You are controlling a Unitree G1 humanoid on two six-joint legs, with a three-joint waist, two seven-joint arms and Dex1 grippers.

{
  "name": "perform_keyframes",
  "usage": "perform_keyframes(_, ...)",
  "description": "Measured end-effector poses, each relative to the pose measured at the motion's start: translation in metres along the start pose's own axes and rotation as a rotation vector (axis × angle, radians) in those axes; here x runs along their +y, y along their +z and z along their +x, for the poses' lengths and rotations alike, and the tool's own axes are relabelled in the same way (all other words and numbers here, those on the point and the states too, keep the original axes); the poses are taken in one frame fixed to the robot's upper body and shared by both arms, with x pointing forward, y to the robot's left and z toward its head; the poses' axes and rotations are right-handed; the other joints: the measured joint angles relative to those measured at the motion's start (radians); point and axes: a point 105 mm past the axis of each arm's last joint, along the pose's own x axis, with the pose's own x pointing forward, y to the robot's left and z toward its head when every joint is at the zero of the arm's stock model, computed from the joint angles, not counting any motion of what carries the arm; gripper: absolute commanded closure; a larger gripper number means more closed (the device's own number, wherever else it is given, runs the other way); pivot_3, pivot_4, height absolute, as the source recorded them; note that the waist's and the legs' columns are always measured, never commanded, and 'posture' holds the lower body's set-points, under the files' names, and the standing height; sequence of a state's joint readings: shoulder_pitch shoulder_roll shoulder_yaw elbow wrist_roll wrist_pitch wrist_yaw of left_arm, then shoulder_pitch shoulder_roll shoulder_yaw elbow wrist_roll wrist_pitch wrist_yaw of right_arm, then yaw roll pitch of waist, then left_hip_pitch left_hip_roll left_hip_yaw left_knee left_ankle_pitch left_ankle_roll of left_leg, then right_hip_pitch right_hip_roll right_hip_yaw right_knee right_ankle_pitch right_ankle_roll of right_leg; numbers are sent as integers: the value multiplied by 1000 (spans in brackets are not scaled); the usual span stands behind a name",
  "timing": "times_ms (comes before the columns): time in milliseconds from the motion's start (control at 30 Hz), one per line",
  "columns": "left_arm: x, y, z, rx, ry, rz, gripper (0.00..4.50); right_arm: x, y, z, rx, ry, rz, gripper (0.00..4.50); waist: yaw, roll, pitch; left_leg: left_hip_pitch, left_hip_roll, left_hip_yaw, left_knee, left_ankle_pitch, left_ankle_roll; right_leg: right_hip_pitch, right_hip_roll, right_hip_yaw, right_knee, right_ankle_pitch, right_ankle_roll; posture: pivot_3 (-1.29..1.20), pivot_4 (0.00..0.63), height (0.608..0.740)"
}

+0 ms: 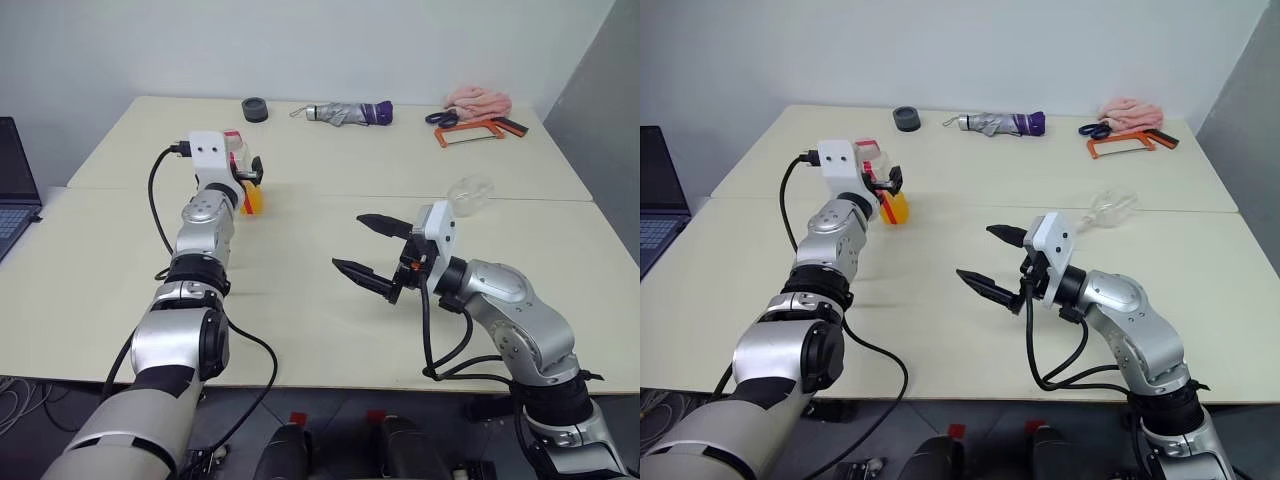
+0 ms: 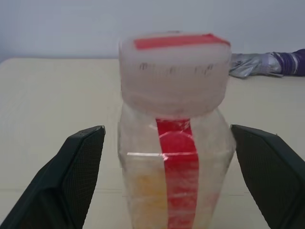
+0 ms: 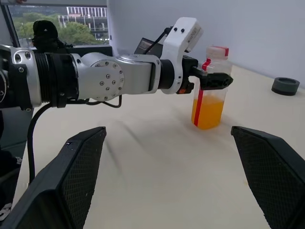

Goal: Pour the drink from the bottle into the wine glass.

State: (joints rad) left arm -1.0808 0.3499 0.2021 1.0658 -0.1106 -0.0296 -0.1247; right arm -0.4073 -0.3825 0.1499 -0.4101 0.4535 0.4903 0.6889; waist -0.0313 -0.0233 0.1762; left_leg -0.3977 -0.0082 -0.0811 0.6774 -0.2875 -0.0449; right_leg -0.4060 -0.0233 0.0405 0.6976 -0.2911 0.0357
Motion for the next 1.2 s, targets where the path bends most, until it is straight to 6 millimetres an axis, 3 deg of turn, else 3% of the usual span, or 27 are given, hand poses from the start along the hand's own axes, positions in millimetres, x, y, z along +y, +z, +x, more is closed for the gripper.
perform_keyframes(67, -1, -1, 0, 6, -7, -1, 23, 0, 0, 0, -1, -1, 0, 0, -1, 0, 0, 0, 0, 0, 0, 0, 0, 0, 0, 0, 0, 0, 0, 0, 150, 740)
perform_keyframes(167, -2, -4, 1, 26, -19, -3, 636, 0, 0, 1, -4, -1, 2, 0, -1, 0, 0, 0, 0, 0, 0, 0, 0, 0, 0, 0, 0, 0, 0, 0, 150, 740)
perform_keyframes(333, 2, -5, 2, 39, -11, -2, 2358, 0, 0, 1, -6, -6, 3, 0, -1, 0, 0, 0, 0, 0, 0, 0, 0, 0, 0, 0, 0, 0, 0, 0, 150, 740)
perform_keyframes(400, 3, -5, 2, 38, -9, -1, 2720, -1, 0, 1, -6, -10, 4, 0, -1, 0, 0, 0, 0, 0, 0, 0, 0, 0, 0, 0, 0, 0, 0, 0, 150, 740)
perform_keyframes(700, -3, -4, -3, 12, -38, 4, 2724, 1, 3, -2, 3, -5, 0, 0, -1, 0, 0, -1, 1, -1, 0, 0, 0, -1, 0, 0, 0, 0, 0, 0, 150, 740)
perform_keyframes(1067, -16, -8, -50, 49, -38, -10, 2725, 4, 3, -18, 22, -35, 19, 0, 1, 0, 0, -1, 3, -1, 0, 1, -1, -1, -2, 1, 0, 0, 0, 0, 150, 740)
perform_keyframes(1200, -16, -7, -59, 78, -22, -27, 2725, 4, 4, -18, 17, -41, 19, 0, 1, 0, 0, -1, 2, -1, 0, 0, -1, 0, -2, 1, 0, 0, 0, 0, 150, 740)
